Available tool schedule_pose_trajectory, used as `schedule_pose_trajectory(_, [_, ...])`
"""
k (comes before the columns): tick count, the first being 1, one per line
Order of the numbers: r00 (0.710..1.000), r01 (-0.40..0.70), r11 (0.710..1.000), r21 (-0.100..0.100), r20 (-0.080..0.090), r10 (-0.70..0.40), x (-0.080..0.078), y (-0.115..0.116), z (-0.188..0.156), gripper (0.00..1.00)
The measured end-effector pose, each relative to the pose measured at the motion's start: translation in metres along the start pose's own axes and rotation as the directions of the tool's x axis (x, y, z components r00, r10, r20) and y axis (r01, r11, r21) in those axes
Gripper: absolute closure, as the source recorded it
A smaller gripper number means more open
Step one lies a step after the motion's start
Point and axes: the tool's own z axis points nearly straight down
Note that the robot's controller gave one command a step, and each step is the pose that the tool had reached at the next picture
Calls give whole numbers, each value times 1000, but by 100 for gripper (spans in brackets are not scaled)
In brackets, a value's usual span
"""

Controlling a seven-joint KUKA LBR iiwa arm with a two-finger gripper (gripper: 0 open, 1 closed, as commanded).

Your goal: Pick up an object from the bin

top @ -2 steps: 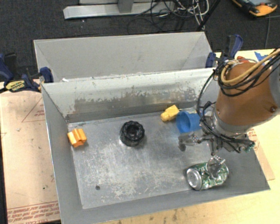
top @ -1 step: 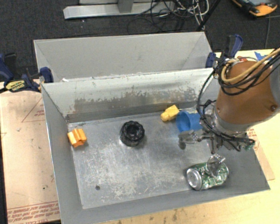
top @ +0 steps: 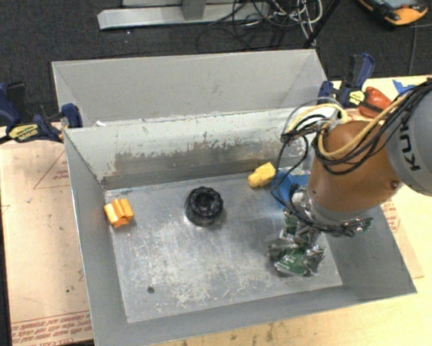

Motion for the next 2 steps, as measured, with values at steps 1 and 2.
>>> schedule_pose_trajectory(1, [1000,0,1000,0,0,0,0,0,0,100])
schedule_pose_trajectory(2, [1000,-3,1000,-11,-1,3,-1,5,-36,100])
